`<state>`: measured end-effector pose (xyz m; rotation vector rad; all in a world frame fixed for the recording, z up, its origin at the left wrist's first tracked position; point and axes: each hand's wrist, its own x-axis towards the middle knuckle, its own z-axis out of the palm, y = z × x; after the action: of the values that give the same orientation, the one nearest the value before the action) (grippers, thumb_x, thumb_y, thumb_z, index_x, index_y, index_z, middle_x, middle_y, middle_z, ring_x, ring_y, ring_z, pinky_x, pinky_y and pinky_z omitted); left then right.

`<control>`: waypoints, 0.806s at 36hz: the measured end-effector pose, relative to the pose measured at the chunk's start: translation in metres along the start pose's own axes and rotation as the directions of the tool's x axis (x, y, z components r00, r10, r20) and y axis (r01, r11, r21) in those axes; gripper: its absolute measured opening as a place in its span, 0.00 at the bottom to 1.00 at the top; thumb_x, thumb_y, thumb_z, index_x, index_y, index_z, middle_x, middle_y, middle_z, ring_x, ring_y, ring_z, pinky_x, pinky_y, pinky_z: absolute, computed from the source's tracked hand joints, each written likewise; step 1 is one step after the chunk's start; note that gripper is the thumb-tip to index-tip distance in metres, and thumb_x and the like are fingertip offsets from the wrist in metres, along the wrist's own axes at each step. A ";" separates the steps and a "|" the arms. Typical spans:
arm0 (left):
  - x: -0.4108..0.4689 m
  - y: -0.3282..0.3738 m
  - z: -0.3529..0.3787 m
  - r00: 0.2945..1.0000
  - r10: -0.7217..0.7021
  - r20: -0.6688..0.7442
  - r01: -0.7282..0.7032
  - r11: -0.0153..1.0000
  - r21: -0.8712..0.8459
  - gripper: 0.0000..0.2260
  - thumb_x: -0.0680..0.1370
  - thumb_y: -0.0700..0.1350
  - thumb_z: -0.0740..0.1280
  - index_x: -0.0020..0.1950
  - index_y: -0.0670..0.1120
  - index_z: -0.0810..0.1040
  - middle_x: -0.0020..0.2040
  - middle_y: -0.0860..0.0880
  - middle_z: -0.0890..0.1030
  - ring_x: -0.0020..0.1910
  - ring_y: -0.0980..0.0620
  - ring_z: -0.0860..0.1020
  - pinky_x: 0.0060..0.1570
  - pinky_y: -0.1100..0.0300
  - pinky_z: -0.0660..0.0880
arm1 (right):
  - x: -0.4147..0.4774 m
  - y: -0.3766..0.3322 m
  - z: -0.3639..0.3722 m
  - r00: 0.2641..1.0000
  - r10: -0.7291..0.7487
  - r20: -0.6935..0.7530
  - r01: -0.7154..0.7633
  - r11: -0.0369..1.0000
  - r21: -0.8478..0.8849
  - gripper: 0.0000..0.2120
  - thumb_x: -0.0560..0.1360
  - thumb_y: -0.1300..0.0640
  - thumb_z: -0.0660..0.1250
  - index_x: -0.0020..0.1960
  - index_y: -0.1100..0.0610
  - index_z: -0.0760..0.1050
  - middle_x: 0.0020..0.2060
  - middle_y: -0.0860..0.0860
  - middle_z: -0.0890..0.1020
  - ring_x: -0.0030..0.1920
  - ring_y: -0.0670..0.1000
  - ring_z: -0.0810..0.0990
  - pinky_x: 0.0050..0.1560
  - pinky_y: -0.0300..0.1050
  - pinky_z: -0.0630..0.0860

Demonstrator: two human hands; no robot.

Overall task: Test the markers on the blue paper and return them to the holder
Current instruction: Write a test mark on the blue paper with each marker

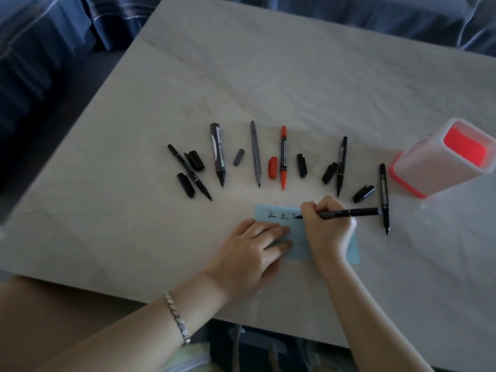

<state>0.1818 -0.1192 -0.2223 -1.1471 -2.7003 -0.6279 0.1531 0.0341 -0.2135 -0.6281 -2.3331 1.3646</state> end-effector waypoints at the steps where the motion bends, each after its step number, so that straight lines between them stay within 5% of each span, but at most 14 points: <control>1: 0.000 0.000 0.000 1.000 0.002 0.001 -0.002 1.000 0.003 0.14 0.74 0.48 0.60 0.54 0.48 0.82 0.57 0.48 0.81 0.58 0.51 0.70 0.57 0.57 0.63 | 0.000 0.000 0.000 1.000 0.006 0.003 -0.006 1.000 0.012 0.21 0.67 0.65 0.67 0.24 0.54 0.58 0.19 0.45 0.68 0.23 0.45 0.63 0.26 0.34 0.58; 16: 0.000 -0.001 0.001 1.000 0.002 -0.017 -0.002 1.000 -0.001 0.14 0.75 0.48 0.60 0.54 0.48 0.82 0.57 0.48 0.81 0.58 0.51 0.70 0.57 0.57 0.64 | -0.001 -0.001 0.000 0.998 0.024 0.060 -0.023 1.000 -0.009 0.21 0.66 0.64 0.67 0.23 0.54 0.59 0.18 0.46 0.67 0.23 0.45 0.63 0.27 0.36 0.58; 23: 0.001 0.000 0.000 1.000 -0.001 -0.014 0.001 1.000 0.002 0.15 0.74 0.49 0.59 0.53 0.47 0.82 0.57 0.47 0.81 0.57 0.51 0.70 0.57 0.57 0.63 | 0.000 0.000 -0.002 0.999 0.034 -0.039 -0.035 0.998 -0.043 0.18 0.64 0.64 0.64 0.24 0.54 0.57 0.19 0.46 0.67 0.24 0.46 0.61 0.26 0.35 0.59; 29: 0.001 -0.001 0.001 1.000 -0.006 -0.012 0.006 1.000 -0.003 0.14 0.74 0.49 0.60 0.53 0.48 0.82 0.57 0.48 0.81 0.58 0.52 0.71 0.58 0.57 0.64 | 0.004 -0.004 -0.005 0.988 0.127 -0.082 -0.115 0.983 0.140 0.17 0.67 0.61 0.64 0.23 0.55 0.60 0.18 0.46 0.65 0.25 0.45 0.63 0.29 0.41 0.63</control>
<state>0.1809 -0.1189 -0.2230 -1.1328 -2.6941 -0.6383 0.1518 0.0383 -0.2069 -0.7844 -2.1413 1.5007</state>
